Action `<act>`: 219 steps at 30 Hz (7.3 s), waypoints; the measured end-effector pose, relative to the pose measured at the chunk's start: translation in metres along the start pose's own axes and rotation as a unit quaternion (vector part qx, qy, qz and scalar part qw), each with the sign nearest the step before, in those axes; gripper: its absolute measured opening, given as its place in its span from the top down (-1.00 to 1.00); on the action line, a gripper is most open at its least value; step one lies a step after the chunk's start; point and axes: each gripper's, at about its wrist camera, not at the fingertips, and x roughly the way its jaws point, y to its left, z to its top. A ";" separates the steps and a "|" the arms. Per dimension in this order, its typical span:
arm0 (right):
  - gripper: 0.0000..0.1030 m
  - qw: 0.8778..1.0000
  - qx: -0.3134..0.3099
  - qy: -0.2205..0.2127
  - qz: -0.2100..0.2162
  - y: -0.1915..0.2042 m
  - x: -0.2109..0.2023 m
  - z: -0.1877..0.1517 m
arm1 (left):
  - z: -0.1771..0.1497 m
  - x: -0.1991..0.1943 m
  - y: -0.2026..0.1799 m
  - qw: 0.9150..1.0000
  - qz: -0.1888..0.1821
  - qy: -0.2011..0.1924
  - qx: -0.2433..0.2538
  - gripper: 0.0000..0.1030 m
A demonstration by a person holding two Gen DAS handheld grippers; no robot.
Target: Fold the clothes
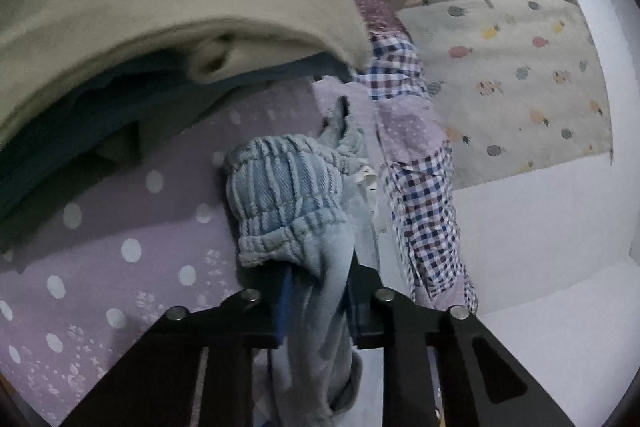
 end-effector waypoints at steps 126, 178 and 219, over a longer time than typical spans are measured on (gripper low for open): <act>0.78 0.935 0.152 0.119 -0.298 -0.565 0.033 -0.124 | -0.219 0.218 -0.164 0.920 0.022 0.128 0.369 -0.69; 1.00 0.765 0.619 0.069 -0.164 -0.696 0.174 -0.257 | -0.172 0.210 -0.170 0.929 0.012 0.064 0.365 -0.69; 1.00 0.978 -0.081 0.176 -0.073 -0.407 0.339 0.166 | 0.050 0.198 -0.078 0.979 0.123 -0.027 0.158 0.13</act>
